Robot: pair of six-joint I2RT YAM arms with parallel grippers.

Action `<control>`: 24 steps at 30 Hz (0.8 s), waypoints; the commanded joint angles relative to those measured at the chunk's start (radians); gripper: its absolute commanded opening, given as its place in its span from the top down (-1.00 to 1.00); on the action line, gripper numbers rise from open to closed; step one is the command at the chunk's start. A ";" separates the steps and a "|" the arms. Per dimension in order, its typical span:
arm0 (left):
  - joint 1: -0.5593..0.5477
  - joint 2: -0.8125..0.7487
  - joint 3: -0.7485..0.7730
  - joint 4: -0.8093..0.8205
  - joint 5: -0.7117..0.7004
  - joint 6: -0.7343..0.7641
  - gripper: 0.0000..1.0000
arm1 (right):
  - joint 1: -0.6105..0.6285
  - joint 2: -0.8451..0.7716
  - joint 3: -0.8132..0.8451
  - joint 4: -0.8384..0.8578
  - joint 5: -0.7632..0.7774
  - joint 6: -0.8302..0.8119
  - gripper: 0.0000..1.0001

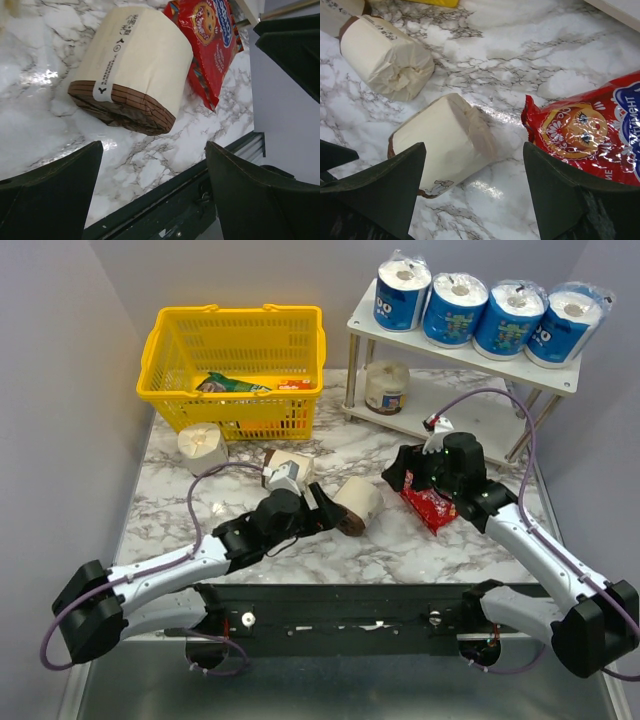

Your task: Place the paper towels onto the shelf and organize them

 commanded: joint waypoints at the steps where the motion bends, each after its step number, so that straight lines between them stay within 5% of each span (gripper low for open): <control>1: -0.061 0.138 0.031 0.166 -0.081 -0.065 -0.84 | -0.048 -0.019 0.033 -0.032 -0.070 -0.016 -0.73; 14: -0.064 0.245 0.057 0.206 -0.163 -0.051 -0.80 | -0.054 -0.071 -0.024 0.044 -0.181 -0.017 -0.67; 24: -0.064 0.251 0.020 0.155 -0.176 -0.090 -0.54 | -0.054 -0.054 -0.024 0.075 -0.218 -0.013 -0.66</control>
